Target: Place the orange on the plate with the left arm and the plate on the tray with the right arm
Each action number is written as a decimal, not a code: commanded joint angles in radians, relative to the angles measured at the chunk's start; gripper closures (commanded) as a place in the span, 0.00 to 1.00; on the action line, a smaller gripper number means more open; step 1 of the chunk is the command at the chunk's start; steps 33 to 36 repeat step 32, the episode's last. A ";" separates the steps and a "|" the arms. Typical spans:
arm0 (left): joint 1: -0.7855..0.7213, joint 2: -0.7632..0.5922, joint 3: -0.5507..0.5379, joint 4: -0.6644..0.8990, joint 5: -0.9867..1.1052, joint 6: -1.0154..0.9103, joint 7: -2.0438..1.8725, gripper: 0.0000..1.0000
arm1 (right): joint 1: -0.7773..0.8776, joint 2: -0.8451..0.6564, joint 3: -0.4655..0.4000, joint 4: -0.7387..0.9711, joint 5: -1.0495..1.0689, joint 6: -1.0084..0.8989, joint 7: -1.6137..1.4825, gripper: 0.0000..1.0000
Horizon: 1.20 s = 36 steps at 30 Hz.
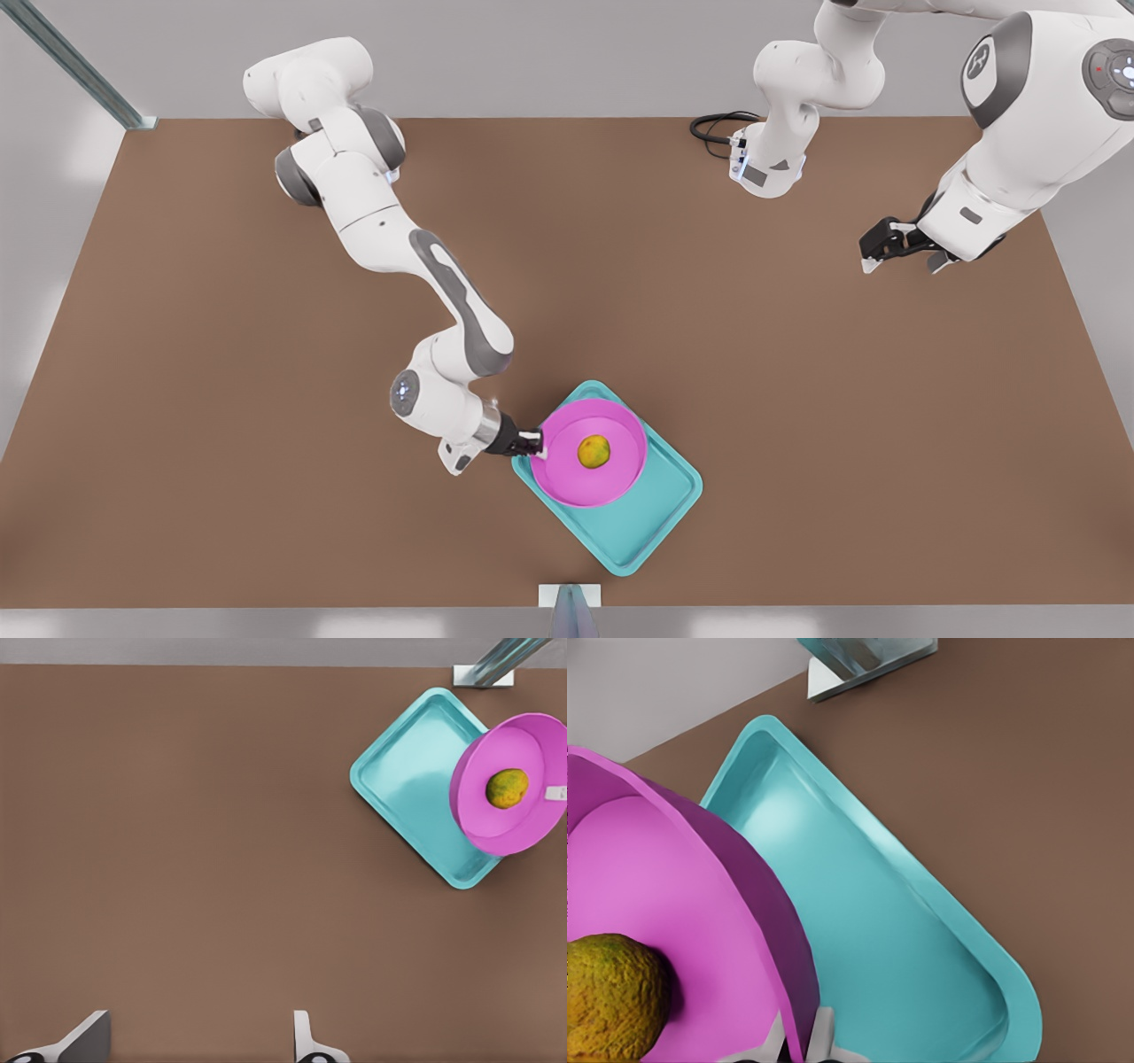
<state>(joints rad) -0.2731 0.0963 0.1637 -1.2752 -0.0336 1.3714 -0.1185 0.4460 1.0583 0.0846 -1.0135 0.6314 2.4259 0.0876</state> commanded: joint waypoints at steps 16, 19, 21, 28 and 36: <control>-0.003 -0.010 0.002 0.000 0.008 -0.032 -0.004 0.00 | 0.019 -0.014 0.000 -0.010 -0.027 0.032 0.089 0.00; -0.003 -0.009 0.004 0.000 0.008 -0.052 -0.004 0.00 | -0.047 -0.274 -0.078 -0.274 -0.249 -0.322 0.081 0.00; -0.001 -0.007 0.004 0.000 0.008 -0.055 -0.006 0.00 | -0.105 -0.440 -0.109 -0.252 -0.628 -0.889 0.018 0.00; 0.002 0.014 0.002 0.000 -0.003 -0.104 -0.003 0.00 | -0.242 -1.048 -0.108 -0.499 -0.779 -1.050 -0.048 0.00; 0.002 0.022 0.002 0.000 0.001 -0.107 -0.004 0.00 | -0.244 -1.045 -0.108 -0.499 -0.780 -1.050 -0.046 0.00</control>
